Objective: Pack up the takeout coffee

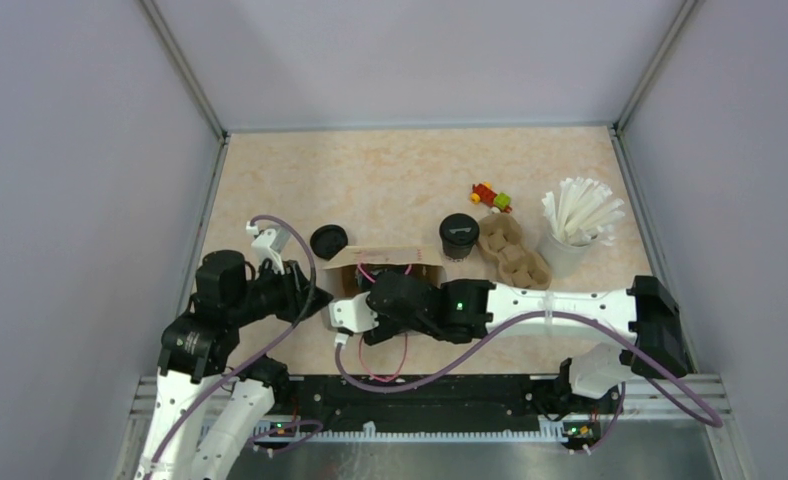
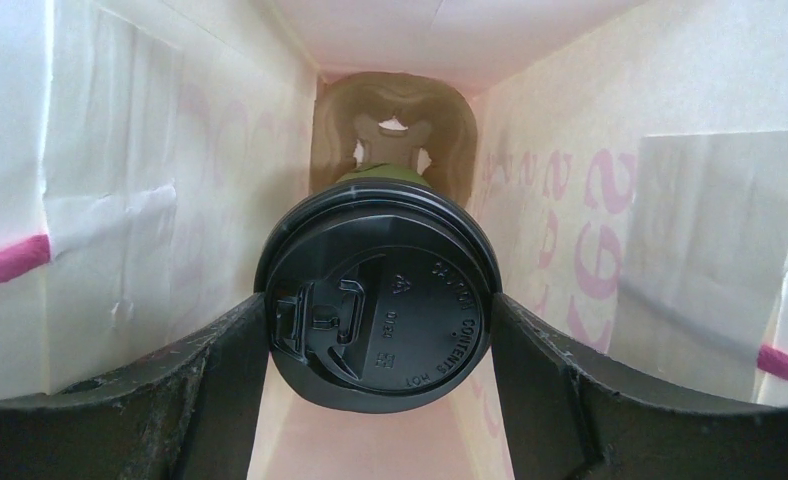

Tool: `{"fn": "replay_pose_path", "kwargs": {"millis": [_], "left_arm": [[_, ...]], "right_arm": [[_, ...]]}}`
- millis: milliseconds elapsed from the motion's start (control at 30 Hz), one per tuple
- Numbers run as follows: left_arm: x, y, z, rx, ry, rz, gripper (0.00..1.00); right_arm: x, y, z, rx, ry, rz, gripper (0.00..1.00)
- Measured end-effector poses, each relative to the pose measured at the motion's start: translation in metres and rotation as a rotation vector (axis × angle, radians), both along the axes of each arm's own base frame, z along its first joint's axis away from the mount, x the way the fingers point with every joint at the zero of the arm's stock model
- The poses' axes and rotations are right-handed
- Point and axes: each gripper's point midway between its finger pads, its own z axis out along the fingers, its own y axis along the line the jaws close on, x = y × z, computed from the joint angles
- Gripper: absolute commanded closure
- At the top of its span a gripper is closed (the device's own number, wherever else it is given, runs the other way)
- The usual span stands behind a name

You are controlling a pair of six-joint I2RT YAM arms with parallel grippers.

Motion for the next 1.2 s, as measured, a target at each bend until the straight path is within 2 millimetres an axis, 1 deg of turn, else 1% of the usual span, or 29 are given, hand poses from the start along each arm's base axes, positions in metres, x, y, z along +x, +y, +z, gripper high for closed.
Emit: {"fn": "replay_pose_path", "kwargs": {"millis": [33, 67, 167, 300, 433, 567, 733, 933, 1033, 1200], "left_arm": [[0.000, 0.000, 0.000, 0.000, 0.000, 0.000, 0.63], [0.000, 0.000, 0.000, 0.000, -0.001, -0.001, 0.65], [0.001, -0.001, -0.001, 0.000, -0.003, -0.004, 0.82], [0.000, -0.001, -0.004, 0.006, -0.005, -0.019, 1.00], [0.001, 0.000, -0.005, 0.024, -0.031, -0.036, 1.00], [0.000, 0.002, -0.003, 0.039, -0.102, -0.046, 1.00], [-0.004, -0.001, -0.001, 0.023, -0.158, -0.074, 1.00], [-0.003, -0.005, -0.012, 0.012, -0.143, -0.096, 1.00], [-0.002, -0.005, -0.011, 0.012, -0.153, -0.098, 1.00], [-0.002, -0.005, -0.011, 0.018, -0.163, -0.105, 1.00]], "right_arm": [[-0.001, 0.000, -0.001, -0.001, 0.004, 0.006, 0.34], [-0.001, 0.001, -0.002, 0.000, 0.005, 0.008, 0.34], [-0.001, 0.002, -0.002, 0.008, 0.003, 0.008, 0.34], [0.000, 0.002, -0.004, 0.009, 0.000, 0.003, 0.34], [0.004, 0.000, -0.005, 0.001, -0.005, 0.000, 0.34], [0.012, -0.013, -0.009, -0.042, -0.005, -0.014, 0.34], [0.017, -0.025, -0.004, -0.082, -0.034, -0.005, 0.34], [0.020, -0.024, -0.001, -0.135, -0.096, 0.063, 0.34], [0.021, -0.023, -0.002, -0.156, -0.115, 0.088, 0.34], [0.027, -0.020, -0.010, -0.190, -0.122, 0.100, 0.34]]}}
